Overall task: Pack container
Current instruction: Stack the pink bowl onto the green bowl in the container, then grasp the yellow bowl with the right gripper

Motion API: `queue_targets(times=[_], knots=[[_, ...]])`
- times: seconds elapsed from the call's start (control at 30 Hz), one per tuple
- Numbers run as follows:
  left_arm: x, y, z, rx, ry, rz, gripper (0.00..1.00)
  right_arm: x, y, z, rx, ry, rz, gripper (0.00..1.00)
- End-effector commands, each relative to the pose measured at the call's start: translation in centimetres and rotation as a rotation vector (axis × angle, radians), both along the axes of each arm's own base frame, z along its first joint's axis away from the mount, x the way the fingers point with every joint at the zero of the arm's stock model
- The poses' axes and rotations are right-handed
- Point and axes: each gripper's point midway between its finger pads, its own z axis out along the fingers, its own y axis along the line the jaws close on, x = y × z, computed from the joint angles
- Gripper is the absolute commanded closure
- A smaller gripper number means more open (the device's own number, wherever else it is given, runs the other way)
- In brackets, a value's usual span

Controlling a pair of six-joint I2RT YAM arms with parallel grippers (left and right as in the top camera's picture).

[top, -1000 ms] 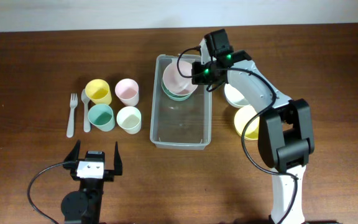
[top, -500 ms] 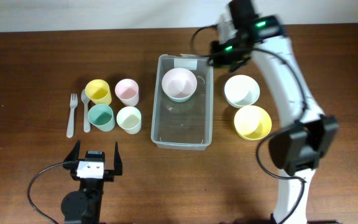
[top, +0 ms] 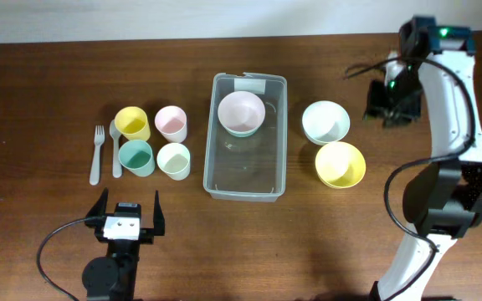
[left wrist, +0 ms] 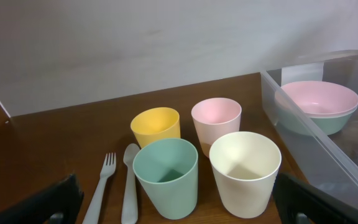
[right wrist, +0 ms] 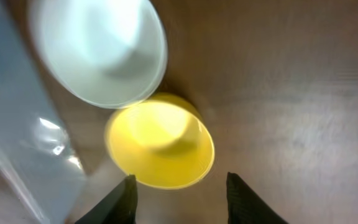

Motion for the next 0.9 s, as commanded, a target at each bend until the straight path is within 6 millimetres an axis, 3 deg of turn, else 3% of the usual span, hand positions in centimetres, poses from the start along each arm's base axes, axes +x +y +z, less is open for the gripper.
queue_targets(times=[0.0, 0.43, 0.5, 0.53, 0.6, 0.73, 0.8, 0.83, 0.87], knots=[[0.0, 0.0, -0.2, 0.009, 0.001, -0.001, 0.0, -2.0, 0.2, -3.4, 0.01, 0.093, 0.035, 0.58], [0.0, 0.0, -0.2, 0.009, 0.001, -0.001, 0.0, -5.2, 2.5, -12.8, 0.137, 0.142, 0.032, 0.57], [0.0, 0.0, -0.2, 0.009, 0.001, -0.001, 0.0, -5.4, 2.6, -13.5, 0.144, 0.136, 0.028, 0.66], [0.0, 0.0, -0.2, 0.009, 0.001, -0.001, 0.0, -5.4, 2.7, -13.8, 0.155, 0.129, 0.025, 0.75], [0.0, 0.0, -0.2, 0.009, 0.001, -0.001, 0.0, -5.3, 2.7, -13.8, 0.16, 0.123, 0.02, 0.9], [0.0, 0.0, -0.2, 0.009, 0.001, -0.001, 0.0, -5.3, 2.5, -12.8, 0.162, 0.108, 0.015, 0.96], [0.0, 0.0, -0.2, 0.009, 0.001, -0.001, 0.0, -5.4, 2.6, -10.8, 0.159, 0.078, 0.024, 0.96], [0.0, 0.0, -0.2, 0.009, 0.001, -0.001, 0.0, -5.6, 2.8, -8.5, 0.154, 0.037, 0.029, 0.96], [0.0, 0.0, -0.2, 0.009, 0.001, -0.001, 0.0, -5.6, 2.9, -7.6, 0.156, 0.018, 0.033, 0.96]])
